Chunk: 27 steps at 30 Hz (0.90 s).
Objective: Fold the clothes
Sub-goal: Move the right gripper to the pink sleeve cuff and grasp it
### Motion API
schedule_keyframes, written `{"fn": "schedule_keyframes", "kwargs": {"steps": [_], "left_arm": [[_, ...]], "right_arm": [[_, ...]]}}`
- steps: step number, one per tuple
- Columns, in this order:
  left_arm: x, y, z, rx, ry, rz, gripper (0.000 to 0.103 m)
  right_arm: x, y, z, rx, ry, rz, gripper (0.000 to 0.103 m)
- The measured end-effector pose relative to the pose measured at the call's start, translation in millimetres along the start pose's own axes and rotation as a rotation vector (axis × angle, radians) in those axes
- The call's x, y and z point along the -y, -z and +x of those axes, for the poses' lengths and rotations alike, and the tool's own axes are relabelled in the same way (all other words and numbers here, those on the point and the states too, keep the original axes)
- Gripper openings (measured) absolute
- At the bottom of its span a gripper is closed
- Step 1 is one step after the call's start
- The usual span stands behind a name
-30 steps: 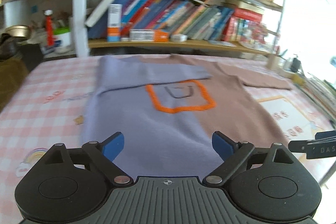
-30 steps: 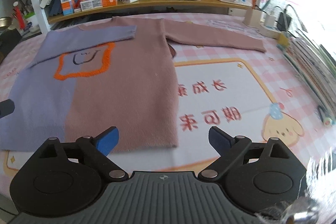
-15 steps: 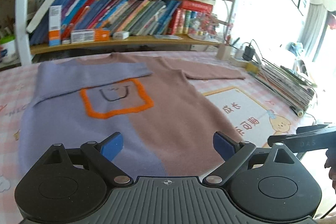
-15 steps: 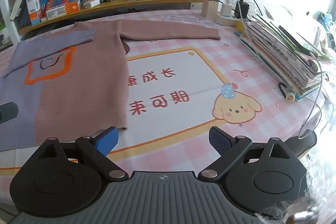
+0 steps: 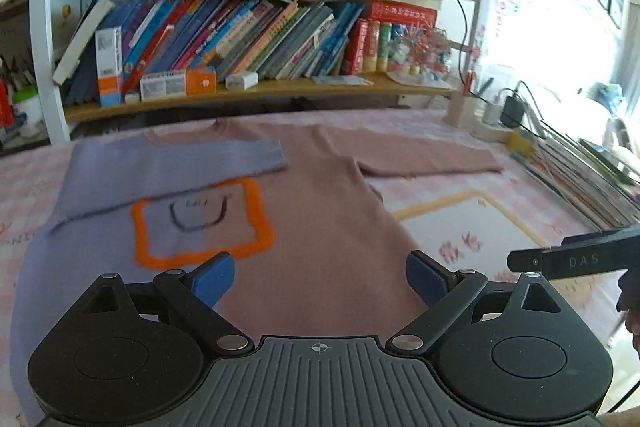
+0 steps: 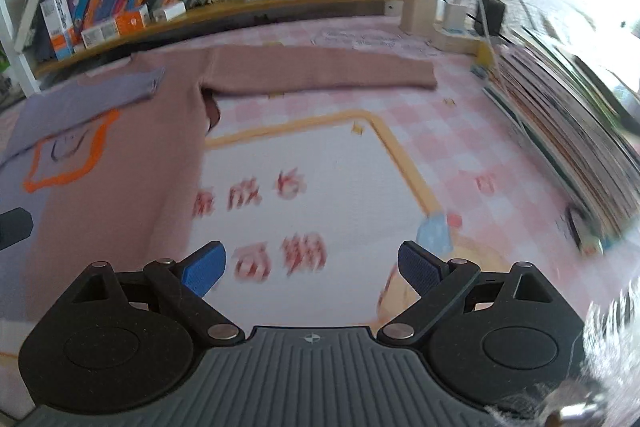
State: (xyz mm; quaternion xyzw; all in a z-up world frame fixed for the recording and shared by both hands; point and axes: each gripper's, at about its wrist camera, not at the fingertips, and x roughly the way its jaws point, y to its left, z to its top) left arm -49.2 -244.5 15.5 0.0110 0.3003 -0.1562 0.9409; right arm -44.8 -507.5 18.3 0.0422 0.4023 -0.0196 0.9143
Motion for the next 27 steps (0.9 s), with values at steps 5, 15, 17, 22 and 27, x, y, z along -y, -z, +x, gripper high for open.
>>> {"fn": "schedule_keyframes", "kwargs": {"steps": [5, 15, 17, 22, 27], "left_arm": [[33, -17, 23, -0.006, -0.071, -0.035, 0.095], [79, -18, 41, -0.073, -0.147, -0.065, 0.095], [80, -17, 43, -0.086, -0.171, -0.084, 0.095], [85, -22, 47, -0.100, -0.206, -0.085, 0.095], [90, -22, 47, -0.114, -0.223, -0.072, 0.095]], "right_arm": [[45, -33, 30, -0.001, -0.057, 0.033, 0.094], [111, -77, 85, -0.011, -0.112, 0.099, 0.093], [121, -84, 95, -0.008, -0.118, 0.110, 0.093], [144, -104, 117, -0.006, -0.134, 0.177, 0.079], [163, -119, 134, 0.008, -0.128, 0.238, 0.064]]}}
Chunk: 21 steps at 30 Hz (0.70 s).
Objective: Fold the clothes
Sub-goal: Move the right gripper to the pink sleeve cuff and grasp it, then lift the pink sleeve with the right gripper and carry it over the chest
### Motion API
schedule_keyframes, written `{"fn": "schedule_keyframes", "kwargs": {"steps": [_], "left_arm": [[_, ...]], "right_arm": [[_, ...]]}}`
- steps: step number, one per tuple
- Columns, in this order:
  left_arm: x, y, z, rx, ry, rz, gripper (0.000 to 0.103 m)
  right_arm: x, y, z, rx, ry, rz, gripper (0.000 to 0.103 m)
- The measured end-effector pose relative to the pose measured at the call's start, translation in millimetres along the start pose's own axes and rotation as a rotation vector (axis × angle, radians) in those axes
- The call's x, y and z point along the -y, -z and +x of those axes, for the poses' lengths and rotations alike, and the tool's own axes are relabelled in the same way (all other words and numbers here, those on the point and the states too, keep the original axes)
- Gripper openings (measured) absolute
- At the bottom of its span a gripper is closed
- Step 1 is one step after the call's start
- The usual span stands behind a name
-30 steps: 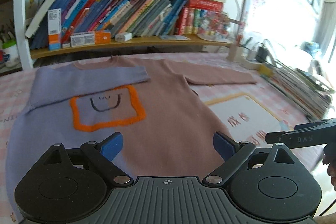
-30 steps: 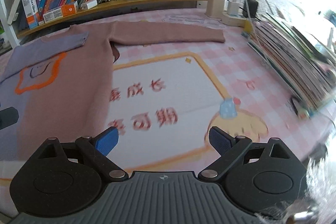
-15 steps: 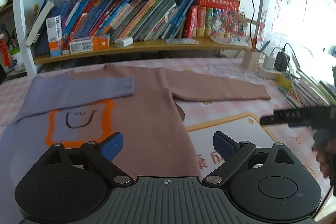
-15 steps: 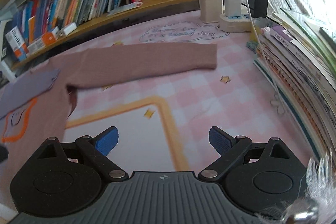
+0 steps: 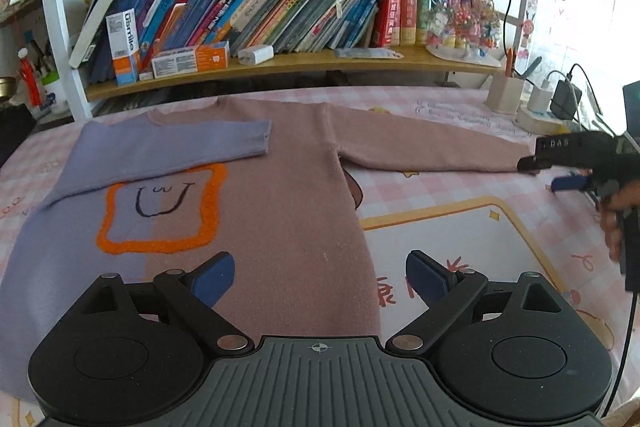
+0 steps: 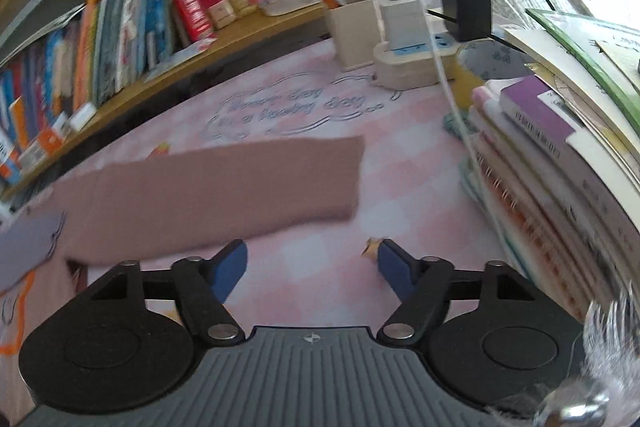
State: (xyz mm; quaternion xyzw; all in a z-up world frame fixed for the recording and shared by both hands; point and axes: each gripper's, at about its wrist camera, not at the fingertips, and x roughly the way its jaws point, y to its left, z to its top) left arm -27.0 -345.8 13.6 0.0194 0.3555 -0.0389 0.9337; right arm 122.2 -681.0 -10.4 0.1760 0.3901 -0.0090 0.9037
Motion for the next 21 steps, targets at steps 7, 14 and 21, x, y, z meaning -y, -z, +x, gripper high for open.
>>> {"fn": "schedule_keyframes", "kwargs": {"steps": [7, 14, 21], "left_arm": [[-4, 2, -2, -0.018, -0.043, -0.016, 0.095], [-3, 3, -2, -0.025, -0.053, -0.015, 0.095], [-5, 2, -5, -0.021, -0.071, -0.024, 0.095]], "right_arm": [[7, -14, 19, 0.048, -0.080, 0.090, 0.055], [-2, -10, 31, -0.006, -0.261, 0.221, 0.052], [4, -15, 34, -0.003, -0.263, 0.283, 0.051]]}}
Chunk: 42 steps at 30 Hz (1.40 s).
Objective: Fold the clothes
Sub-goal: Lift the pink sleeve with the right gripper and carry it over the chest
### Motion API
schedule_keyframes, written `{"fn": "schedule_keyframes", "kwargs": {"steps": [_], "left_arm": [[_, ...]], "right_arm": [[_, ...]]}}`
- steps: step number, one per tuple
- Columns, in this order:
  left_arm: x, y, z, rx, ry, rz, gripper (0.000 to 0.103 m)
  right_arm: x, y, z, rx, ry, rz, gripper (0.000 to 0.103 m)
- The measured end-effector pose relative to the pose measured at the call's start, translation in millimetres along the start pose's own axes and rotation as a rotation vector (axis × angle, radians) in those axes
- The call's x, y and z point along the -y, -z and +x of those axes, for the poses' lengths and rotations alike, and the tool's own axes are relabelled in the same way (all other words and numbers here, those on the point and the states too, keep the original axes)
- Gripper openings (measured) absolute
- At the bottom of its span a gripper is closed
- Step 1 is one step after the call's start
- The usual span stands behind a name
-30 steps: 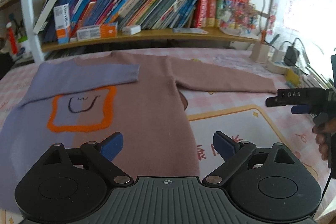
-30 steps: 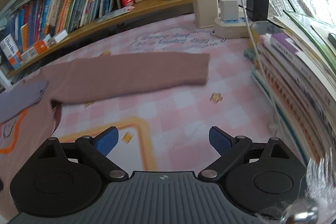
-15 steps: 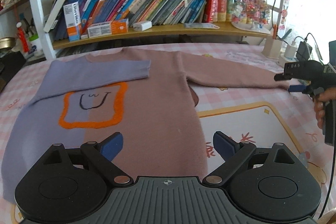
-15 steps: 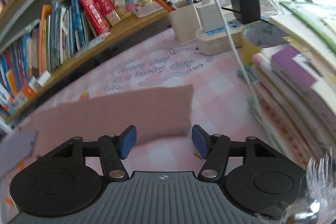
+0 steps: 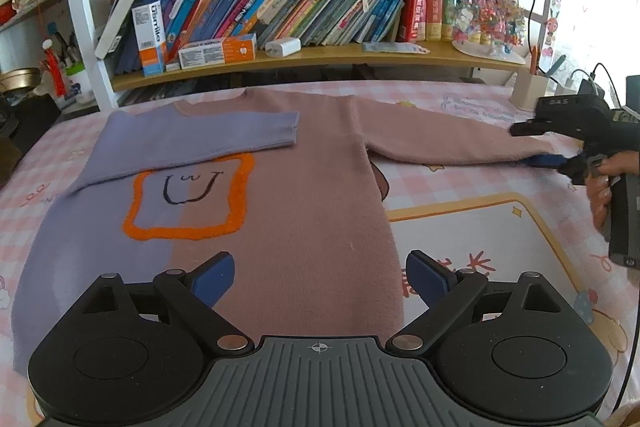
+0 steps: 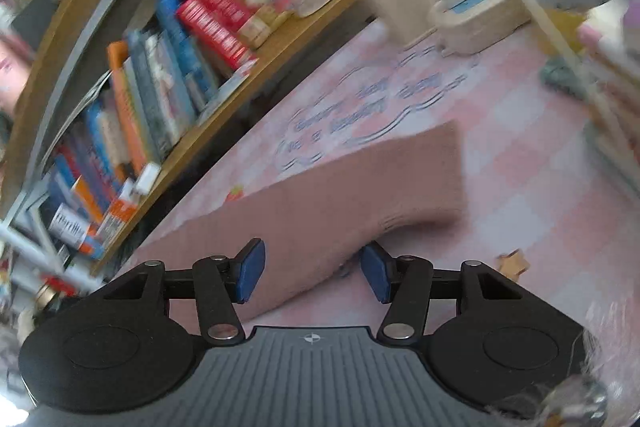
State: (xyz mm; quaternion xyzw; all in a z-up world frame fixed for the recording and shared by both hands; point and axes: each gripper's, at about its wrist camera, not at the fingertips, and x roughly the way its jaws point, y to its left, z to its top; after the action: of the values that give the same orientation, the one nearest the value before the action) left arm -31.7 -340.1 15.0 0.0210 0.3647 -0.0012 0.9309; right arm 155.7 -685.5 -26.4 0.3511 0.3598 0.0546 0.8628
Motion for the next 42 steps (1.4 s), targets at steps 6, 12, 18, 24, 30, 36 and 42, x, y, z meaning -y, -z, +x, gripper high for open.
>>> {"fn": "schedule_keyframes", "kwargs": {"steps": [6, 12, 18, 24, 30, 36, 42], "left_arm": [[-3, 1, 1, -0.003, -0.008, -0.015, 0.095], [-5, 2, -1, 0.007, -0.003, -0.015, 0.095], [-15, 3, -2, 0.023, 0.001, -0.030, 0.095], [-30, 6, -3, 0.042, 0.032, -0.040, 0.095], [-64, 8, -6, 0.074, 0.063, -0.048, 0.095], [-121, 9, -19, 0.127, 0.079, -0.070, 0.095], [-178, 12, -26, 0.172, 0.101, -0.084, 0.095]], "right_arm": [[20, -15, -1, 0.045, 0.080, 0.043, 0.034], [26, -14, 5, 0.024, 0.105, 0.048, 0.006], [8, -17, -2, 0.048, 0.075, 0.003, 0.005], [-28, -20, -10, 0.079, 0.016, -0.051, 0.005], [-77, -12, -16, 0.112, -0.029, -0.089, 0.005], [-140, 7, -19, 0.146, -0.047, -0.138, 0.005], [-208, 34, -7, 0.166, -0.071, -0.195, 0.005]]}}
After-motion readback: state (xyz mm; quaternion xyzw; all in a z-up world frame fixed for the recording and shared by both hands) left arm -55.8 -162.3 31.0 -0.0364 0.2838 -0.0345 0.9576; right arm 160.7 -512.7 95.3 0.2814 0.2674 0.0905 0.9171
